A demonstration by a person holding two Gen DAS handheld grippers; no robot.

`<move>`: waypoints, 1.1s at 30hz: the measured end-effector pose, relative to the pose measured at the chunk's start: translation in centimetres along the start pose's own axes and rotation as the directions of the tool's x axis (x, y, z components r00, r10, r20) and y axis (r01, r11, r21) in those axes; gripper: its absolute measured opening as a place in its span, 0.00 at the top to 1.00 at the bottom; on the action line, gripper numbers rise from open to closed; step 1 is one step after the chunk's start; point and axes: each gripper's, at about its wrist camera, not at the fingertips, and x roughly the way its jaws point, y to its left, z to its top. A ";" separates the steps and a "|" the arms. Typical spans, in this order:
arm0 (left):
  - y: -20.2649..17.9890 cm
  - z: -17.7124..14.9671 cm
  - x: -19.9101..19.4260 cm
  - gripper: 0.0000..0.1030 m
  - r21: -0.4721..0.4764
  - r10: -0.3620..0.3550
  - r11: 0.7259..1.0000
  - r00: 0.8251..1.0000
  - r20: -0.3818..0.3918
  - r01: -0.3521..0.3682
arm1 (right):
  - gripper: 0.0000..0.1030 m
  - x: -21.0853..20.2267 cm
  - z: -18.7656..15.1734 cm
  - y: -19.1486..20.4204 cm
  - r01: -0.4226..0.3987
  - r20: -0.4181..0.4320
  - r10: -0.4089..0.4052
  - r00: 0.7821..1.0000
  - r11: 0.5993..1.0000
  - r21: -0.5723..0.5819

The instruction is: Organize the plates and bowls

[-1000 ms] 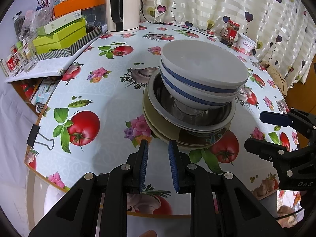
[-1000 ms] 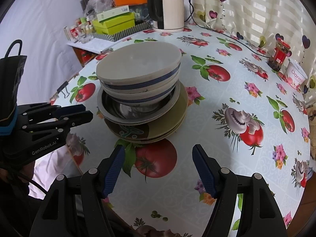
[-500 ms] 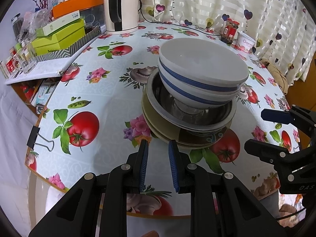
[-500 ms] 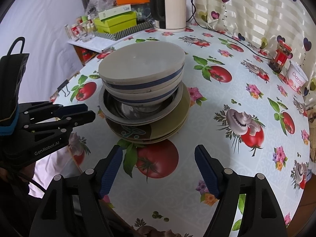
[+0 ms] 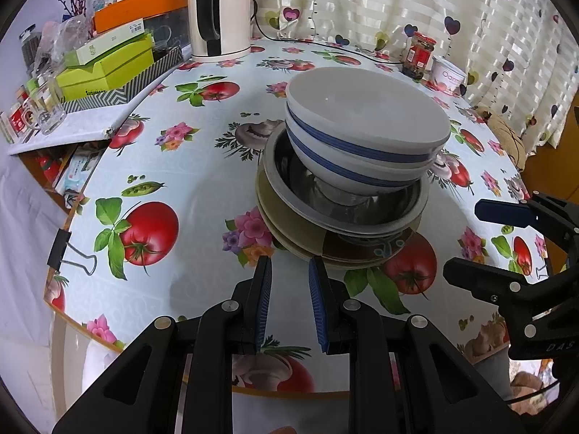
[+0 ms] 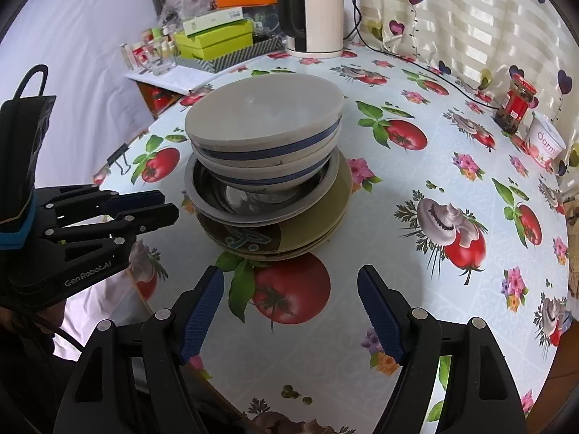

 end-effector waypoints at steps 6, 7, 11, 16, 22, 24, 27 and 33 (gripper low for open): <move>0.0 0.0 0.0 0.79 0.000 0.001 1.000 1.000 0.000 -0.001 | 0.24 0.0 0.1 -0.1 0.000 -0.002 0.000 1.000 1.000 0.000; 0.0 0.0 0.0 0.79 0.001 0.001 1.000 1.000 -0.001 -0.001 | 0.24 0.0 0.0 0.0 -0.001 -0.003 0.001 1.000 1.000 -0.001; 0.0 0.0 0.0 0.79 0.000 0.000 1.000 1.000 0.000 0.000 | 0.24 0.1 0.0 0.0 -0.001 -0.003 0.001 1.000 1.000 -0.003; 0.0 0.0 0.0 0.79 0.000 0.000 1.000 1.000 0.000 0.000 | 0.24 0.0 0.0 0.1 -0.001 -0.003 0.001 1.000 1.000 -0.003; 0.0 0.0 0.0 0.79 0.003 0.003 1.000 1.000 0.002 -0.003 | 0.24 0.1 0.0 0.1 -0.002 -0.003 0.002 1.000 1.000 -0.003; 0.0 0.0 0.0 0.79 0.001 0.003 1.000 1.000 0.002 -0.003 | 0.23 0.1 0.0 0.1 -0.002 -0.001 0.002 1.000 1.000 -0.006; 0.0 -0.1 0.0 0.79 0.001 0.001 1.000 1.000 0.000 -0.001 | 0.23 0.1 0.0 0.2 -0.002 -0.002 0.002 1.000 1.000 -0.006; 0.2 0.0 0.1 0.79 0.003 -0.001 1.000 1.000 -0.003 0.001 | 0.22 0.1 0.0 0.1 -0.002 -0.003 0.002 1.000 1.000 -0.006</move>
